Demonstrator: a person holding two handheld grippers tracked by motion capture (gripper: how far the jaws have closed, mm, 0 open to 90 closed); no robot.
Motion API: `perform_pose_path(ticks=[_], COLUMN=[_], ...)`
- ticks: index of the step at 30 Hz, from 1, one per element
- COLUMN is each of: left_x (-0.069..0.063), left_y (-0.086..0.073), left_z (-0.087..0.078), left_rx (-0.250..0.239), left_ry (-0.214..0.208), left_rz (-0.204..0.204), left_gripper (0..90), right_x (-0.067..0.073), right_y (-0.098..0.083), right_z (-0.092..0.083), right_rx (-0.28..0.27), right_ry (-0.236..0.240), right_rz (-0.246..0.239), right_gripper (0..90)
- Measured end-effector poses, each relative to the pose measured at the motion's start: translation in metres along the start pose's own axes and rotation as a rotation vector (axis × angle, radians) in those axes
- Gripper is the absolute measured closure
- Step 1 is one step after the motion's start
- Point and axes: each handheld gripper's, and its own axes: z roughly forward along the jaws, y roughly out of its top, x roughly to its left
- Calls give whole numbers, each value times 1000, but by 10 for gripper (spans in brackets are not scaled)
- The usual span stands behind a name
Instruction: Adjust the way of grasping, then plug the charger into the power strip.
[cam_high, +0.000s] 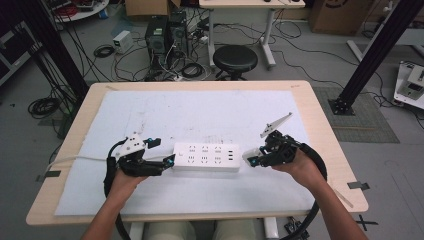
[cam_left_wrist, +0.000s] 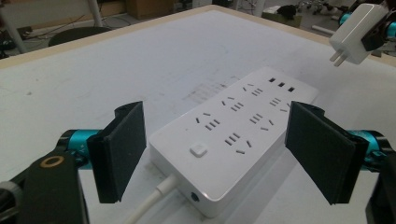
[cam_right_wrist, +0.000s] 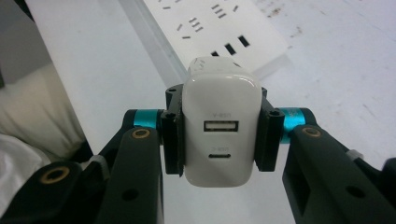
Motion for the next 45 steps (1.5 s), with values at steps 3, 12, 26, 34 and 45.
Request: perform_pose_path(ticks=[3,12,26,34,45], left_x=[2,-1,3,7,12], left_y=[-1,-1,-6,-10,-15], left_z=[-4,-10,-22,-25,-29], left_rx=[0,-16,-25,-35,-43], left_ry=[16,37,72,74,78], left_rz=[6,22,14,0,-9], left_gripper=[206,206,206,206,206], right_x=[-3,-4,-11,-9,-6], right_y=[-2,-1,12,33,59], right_z=[-4,-9,-19,-14,0], right_rx=[-8,6,29,73,99], right_ry=[-10,-33,-80,-108,-90], right_rz=[6,6,-36,-174,-272], right_gripper=[632,631,631,631,631])
